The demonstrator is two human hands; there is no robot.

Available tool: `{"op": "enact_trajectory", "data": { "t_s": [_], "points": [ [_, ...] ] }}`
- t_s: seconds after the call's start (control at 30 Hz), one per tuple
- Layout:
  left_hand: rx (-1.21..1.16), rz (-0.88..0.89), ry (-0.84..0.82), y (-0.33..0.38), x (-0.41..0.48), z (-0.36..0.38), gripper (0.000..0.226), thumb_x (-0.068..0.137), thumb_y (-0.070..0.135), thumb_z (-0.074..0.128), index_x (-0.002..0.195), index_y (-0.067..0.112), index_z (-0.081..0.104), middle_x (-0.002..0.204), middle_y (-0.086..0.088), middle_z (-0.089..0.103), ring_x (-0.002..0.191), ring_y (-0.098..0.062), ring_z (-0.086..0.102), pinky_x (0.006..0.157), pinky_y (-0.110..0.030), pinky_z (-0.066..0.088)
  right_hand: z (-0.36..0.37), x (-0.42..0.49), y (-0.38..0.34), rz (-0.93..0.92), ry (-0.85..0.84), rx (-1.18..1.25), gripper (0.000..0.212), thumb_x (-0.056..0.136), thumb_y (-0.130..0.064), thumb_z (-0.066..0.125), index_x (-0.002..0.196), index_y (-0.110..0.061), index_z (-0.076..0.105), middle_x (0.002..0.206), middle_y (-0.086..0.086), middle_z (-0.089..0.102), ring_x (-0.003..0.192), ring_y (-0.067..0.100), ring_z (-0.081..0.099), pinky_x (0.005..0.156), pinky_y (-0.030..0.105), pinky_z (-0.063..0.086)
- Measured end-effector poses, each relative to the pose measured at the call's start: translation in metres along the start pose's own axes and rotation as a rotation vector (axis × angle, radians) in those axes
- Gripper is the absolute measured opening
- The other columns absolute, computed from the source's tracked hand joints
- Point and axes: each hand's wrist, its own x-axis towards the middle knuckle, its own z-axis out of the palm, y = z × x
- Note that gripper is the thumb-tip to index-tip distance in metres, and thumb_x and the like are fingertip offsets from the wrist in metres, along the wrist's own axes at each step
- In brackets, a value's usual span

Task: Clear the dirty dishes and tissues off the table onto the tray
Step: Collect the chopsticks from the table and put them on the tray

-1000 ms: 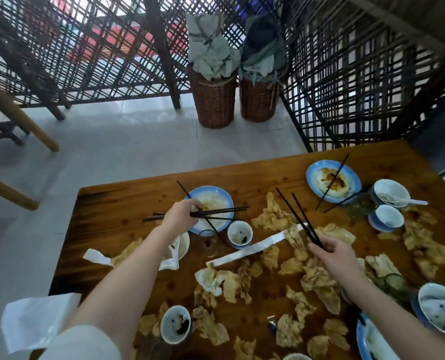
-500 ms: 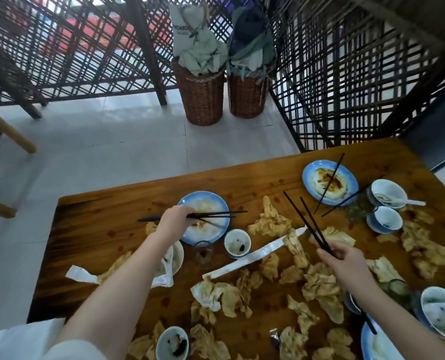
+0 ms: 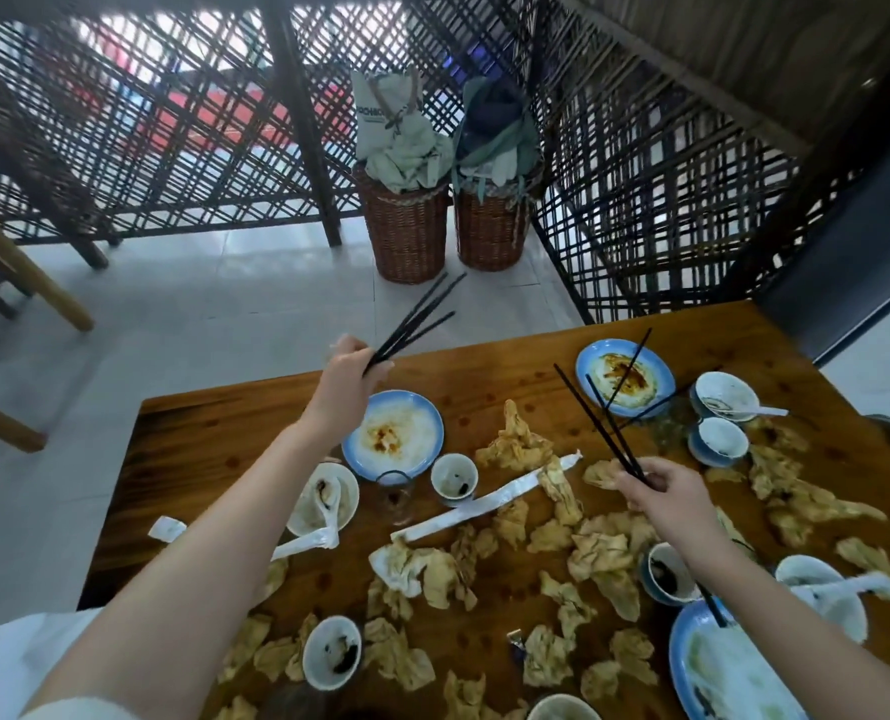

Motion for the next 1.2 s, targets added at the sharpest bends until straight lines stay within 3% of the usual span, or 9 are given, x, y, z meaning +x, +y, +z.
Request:
{"op": "enact_trajectory", "data": {
  "t_s": [0.07, 0.17, 0.33, 0.5, 0.6, 0.83, 0.93, 1.07, 1.2],
  "points": [
    [0.069, 0.028, 0.061, 0.012, -0.003, -0.004, 0.022, 0.097, 0.010, 0.052, 0.102, -0.005, 0.066, 0.101, -0.015, 0.054, 0.090, -0.030, 0.046, 0.078, -0.028, 0.030, -0.012, -0.002, -0.002, -0.028, 0.008, -0.012, 0.009, 0.087, -0.012, 0.066, 0.096, -0.012, 0.067, 0.087, -0.004, 0.067, 0.080, 0.006, 0.061, 0.060, 0.017, 0.042],
    [-0.083, -0.045, 0.000, 0.035, -0.009, -0.008, 0.022, 0.100, 0.015, 0.045, 0.090, 0.004, 0.060, 0.081, -0.011, 0.057, 0.074, -0.027, 0.052, 0.066, -0.036, 0.038, -0.033, 0.003, -0.002, -0.063, -0.001, -0.044, 0.008, 0.088, -0.012, 0.065, 0.095, -0.010, 0.066, 0.088, 0.000, 0.067, 0.080, 0.008, 0.061, 0.065, 0.020, 0.045],
    [-0.297, -0.268, -0.039, 0.074, -0.018, -0.002, 0.030, 0.102, 0.024, 0.039, 0.075, 0.015, 0.046, 0.059, -0.003, 0.045, 0.051, -0.018, 0.042, 0.052, -0.032, 0.039, -0.071, 0.033, 0.004, -0.122, -0.046, -0.140, 0.006, 0.088, -0.013, 0.064, 0.095, -0.014, 0.064, 0.085, -0.006, 0.064, 0.083, 0.009, 0.060, 0.063, 0.018, 0.042],
    [-0.314, -0.505, -0.122, 0.101, -0.034, 0.021, 0.031, 0.099, 0.038, 0.044, 0.089, 0.013, 0.059, 0.066, -0.003, 0.042, 0.050, -0.014, 0.038, 0.045, -0.024, 0.035, -0.104, 0.085, 0.000, -0.219, -0.153, -0.297, 0.016, 0.083, -0.015, 0.070, 0.098, -0.015, 0.064, 0.090, -0.004, 0.064, 0.086, 0.011, 0.058, 0.073, 0.025, 0.044],
    [-0.375, -0.624, -0.184, 0.113, -0.045, 0.040, 0.038, 0.096, 0.040, 0.052, 0.102, 0.004, 0.060, 0.064, -0.002, 0.038, 0.046, -0.014, 0.035, 0.042, -0.024, 0.035, -0.123, 0.121, -0.006, -0.272, -0.230, -0.470, 0.017, 0.082, -0.016, 0.072, 0.097, -0.015, 0.063, 0.085, -0.005, 0.063, 0.080, 0.013, 0.058, 0.068, 0.028, 0.045],
    [-0.617, -0.775, -0.096, 0.122, -0.065, 0.083, 0.028, 0.091, 0.030, 0.063, 0.104, 0.006, 0.058, 0.054, 0.002, 0.037, 0.041, -0.014, 0.033, 0.039, -0.024, 0.030, -0.146, 0.204, -0.011, -0.327, -0.342, -0.707, 0.012, 0.078, -0.012, 0.067, 0.083, -0.023, 0.065, 0.080, 0.001, 0.068, 0.072, 0.019, 0.064, 0.064, 0.040, 0.053],
    [-0.641, -0.758, -0.094, 0.121, -0.080, 0.088, 0.038, 0.083, 0.038, 0.067, 0.103, 0.007, 0.061, 0.052, 0.000, 0.037, 0.041, -0.014, 0.033, 0.038, -0.021, 0.029, -0.138, 0.233, -0.005, -0.375, -0.374, -0.844, 0.021, 0.079, -0.010, 0.065, 0.095, -0.023, 0.066, 0.093, -0.002, 0.067, 0.078, 0.019, 0.064, 0.060, 0.033, 0.051],
    [-0.605, -0.762, -0.062, 0.120, -0.090, 0.090, 0.045, 0.074, 0.045, 0.067, 0.096, 0.005, 0.063, 0.053, -0.001, 0.037, 0.042, -0.015, 0.033, 0.041, -0.023, 0.029, -0.126, 0.268, 0.006, -0.437, -0.445, -0.963, 0.051, 0.078, -0.006, 0.064, 0.124, -0.027, 0.057, 0.118, -0.003, 0.063, 0.100, 0.019, 0.061, 0.072, 0.033, 0.054],
    [-0.609, -0.842, -0.036, 0.117, -0.091, 0.094, 0.032, 0.084, 0.034, 0.066, 0.099, 0.006, 0.063, 0.052, 0.001, 0.036, 0.042, -0.014, 0.034, 0.039, -0.022, 0.031, -0.112, 0.293, 0.016, -0.520, -0.575, -1.135, 0.067, 0.078, -0.005, 0.063, 0.134, -0.035, 0.042, 0.126, 0.000, 0.054, 0.105, 0.023, 0.057, 0.060, 0.026, 0.041]
  ]
}}
